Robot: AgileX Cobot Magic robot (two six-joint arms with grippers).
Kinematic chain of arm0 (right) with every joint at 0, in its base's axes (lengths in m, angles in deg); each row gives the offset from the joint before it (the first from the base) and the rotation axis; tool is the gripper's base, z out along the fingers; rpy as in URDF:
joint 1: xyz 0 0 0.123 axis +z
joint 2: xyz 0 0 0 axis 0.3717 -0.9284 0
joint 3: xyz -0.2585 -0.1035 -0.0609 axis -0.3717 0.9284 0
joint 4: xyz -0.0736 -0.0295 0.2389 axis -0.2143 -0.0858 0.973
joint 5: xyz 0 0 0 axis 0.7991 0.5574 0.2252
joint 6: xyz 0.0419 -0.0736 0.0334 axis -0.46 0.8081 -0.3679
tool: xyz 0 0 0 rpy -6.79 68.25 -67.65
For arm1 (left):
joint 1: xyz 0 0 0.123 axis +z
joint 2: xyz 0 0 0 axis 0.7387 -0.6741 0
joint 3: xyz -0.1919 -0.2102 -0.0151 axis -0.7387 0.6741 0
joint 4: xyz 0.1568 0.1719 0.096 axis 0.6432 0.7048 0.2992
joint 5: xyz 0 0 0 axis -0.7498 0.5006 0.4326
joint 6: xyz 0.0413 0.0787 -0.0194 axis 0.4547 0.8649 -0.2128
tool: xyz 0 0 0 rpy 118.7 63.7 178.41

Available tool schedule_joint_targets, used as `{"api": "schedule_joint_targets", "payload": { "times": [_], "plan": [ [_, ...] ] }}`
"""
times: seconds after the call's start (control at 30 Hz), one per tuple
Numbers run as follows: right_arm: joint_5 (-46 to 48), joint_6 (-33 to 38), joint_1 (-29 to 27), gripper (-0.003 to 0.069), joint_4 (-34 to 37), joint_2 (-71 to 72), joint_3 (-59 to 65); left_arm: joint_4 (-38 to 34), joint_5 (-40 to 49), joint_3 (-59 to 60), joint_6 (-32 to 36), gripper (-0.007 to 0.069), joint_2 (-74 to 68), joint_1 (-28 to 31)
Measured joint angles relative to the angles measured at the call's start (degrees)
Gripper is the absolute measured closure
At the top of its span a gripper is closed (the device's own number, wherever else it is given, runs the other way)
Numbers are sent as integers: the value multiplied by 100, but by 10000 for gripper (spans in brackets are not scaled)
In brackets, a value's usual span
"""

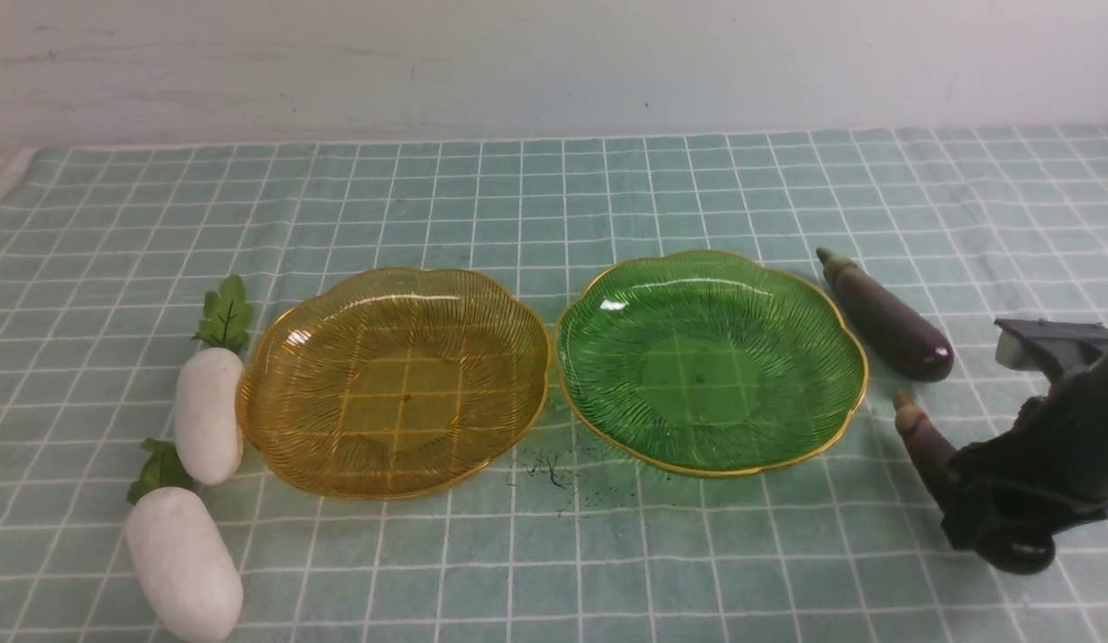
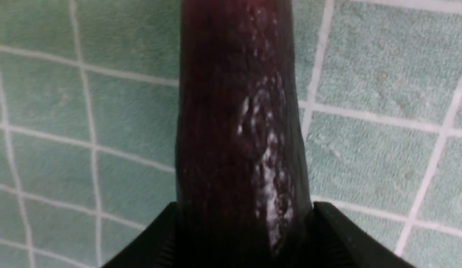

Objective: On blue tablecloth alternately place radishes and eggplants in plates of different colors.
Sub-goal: 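Put the eggplants into the green plate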

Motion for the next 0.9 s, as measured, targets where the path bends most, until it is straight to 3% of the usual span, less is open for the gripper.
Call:
{"api": "schedule_joint_targets", "payload": {
  "times": [0.13, 0.27, 0.33, 0.5, 0.63, 0.9],
  "plan": [
    [338, 58, 0, 270, 204, 540, -316, 0, 0, 0, 0, 632, 0, 0],
    [270, 153, 0, 270, 951, 1081, -557, 0, 0, 0, 0, 632, 0, 0],
    [-49, 671, 73, 270, 1861, 1238, -603, 0, 0, 0, 0, 632, 0, 0],
    [-805, 1635, 579, 270, 2898, 1058, -603, 0, 0, 0, 0, 632, 0, 0],
    [-1749, 2039, 1061, 270, 3088, 589, -604, 0, 0, 0, 0, 632, 0, 0],
    [-2663, 2191, 1166, 266, 3122, -164, -604, 0, 0, 0, 0, 632, 0, 0]
  ]
}}
